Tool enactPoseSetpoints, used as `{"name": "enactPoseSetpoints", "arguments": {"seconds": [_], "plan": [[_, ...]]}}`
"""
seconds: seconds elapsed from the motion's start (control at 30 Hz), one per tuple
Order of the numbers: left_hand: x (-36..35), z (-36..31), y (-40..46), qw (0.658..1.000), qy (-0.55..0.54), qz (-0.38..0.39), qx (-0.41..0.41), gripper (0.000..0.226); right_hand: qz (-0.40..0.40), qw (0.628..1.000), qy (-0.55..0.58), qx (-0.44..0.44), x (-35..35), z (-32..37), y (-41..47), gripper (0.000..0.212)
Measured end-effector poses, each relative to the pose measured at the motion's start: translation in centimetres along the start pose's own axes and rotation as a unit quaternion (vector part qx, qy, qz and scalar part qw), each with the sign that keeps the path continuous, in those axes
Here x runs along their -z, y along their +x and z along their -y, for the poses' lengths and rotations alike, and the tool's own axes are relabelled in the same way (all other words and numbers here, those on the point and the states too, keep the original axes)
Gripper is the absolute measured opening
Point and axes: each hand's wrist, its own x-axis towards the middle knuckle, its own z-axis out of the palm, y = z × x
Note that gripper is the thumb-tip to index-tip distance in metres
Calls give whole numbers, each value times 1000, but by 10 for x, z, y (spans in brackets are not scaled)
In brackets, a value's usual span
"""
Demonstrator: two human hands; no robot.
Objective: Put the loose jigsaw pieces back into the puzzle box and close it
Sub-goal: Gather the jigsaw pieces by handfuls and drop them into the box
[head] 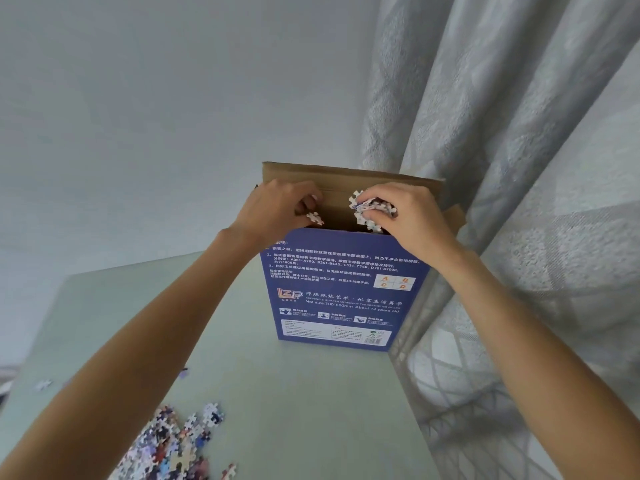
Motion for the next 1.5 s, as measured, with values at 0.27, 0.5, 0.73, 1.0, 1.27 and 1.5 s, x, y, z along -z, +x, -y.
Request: {"name": "enactPoseSetpoints", "arguments": {"seconds": [0.27, 0.5, 0.73, 1.0, 1.27, 1.5], "plan": [[3, 8, -6, 999, 39, 21, 5, 15, 171, 983, -63, -24, -1, 19, 28, 19], [11, 6, -2, 1000, 17, 7, 21, 17, 167, 983, -49, -49, 0, 29, 33, 22], [-2, 12, -31, 996, 3, -54, -73, 19, 151, 980, -125, -41, 1, 35, 22, 23], [-9, 17, -88, 952, -13, -285, -107, 19, -183, 975, -61, 114, -38, 80, -22, 18], [-69, 53, -275, 912, -177, -196, 315, 15, 12, 987, 56, 148, -182, 126, -136, 14], [-109, 74, -433, 832, -105, 16, 545, 40, 384, 922, 45, 4, -285, 172, -222, 45]]}}
